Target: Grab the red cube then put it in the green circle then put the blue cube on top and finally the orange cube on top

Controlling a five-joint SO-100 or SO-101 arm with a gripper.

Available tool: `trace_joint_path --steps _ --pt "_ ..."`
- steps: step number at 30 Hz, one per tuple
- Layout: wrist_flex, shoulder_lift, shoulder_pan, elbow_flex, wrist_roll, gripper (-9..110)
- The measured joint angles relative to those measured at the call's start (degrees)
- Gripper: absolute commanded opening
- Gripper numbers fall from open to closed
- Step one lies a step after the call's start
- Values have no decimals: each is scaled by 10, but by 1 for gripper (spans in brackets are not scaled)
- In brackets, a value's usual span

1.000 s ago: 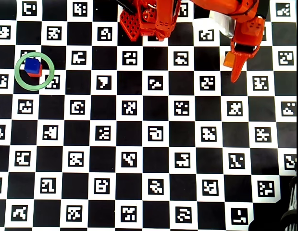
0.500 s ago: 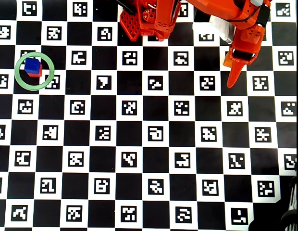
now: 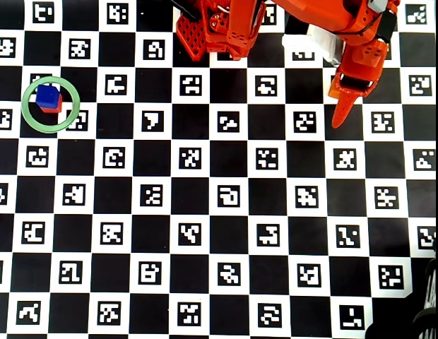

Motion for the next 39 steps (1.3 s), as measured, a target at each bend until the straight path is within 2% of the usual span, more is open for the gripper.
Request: trace_joint_path --steps 17,22,39 --pt "0 0 0 0 -17 36" --pt "0 0 0 0 -21 29" --pt "-16 0 9 0 -22 26"
